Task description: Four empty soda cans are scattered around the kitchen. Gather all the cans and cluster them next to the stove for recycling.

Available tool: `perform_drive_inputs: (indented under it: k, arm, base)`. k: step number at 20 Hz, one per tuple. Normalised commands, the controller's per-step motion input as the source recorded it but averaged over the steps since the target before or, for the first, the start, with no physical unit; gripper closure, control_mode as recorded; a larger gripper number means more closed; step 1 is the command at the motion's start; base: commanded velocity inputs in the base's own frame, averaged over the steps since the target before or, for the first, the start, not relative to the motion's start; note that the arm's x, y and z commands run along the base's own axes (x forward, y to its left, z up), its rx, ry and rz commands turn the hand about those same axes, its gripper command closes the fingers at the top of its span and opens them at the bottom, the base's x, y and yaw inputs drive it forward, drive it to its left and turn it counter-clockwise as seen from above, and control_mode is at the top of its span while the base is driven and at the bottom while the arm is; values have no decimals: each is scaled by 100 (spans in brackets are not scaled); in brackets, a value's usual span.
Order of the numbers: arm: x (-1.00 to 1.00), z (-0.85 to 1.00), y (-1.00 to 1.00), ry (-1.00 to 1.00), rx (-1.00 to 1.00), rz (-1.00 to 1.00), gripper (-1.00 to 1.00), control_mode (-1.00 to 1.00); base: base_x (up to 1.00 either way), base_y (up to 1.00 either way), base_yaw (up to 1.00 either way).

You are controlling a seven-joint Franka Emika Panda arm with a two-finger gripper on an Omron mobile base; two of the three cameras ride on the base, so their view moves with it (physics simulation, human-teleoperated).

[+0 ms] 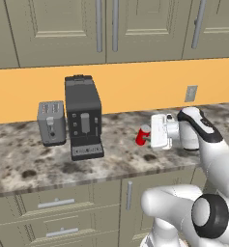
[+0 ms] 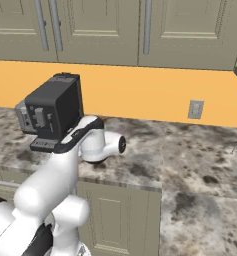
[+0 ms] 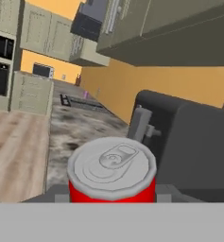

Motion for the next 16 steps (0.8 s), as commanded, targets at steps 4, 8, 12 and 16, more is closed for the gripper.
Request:
perform_drive_inputs:
  k: [4, 8, 12, 16]
  arm:
    - [-17, 4, 0, -7, 0, 0, 100, -100]
    - [0, 0, 0, -1, 0, 0, 100, 100]
    - [0, 0, 0, 0, 0, 0, 100, 100]
    - [0, 0, 0, 0, 0, 0, 100, 100]
  base:
    - [0, 0, 0]
    - [0, 0, 0]
    - [-53, -8, 0]
    - [-83, -16, 0]
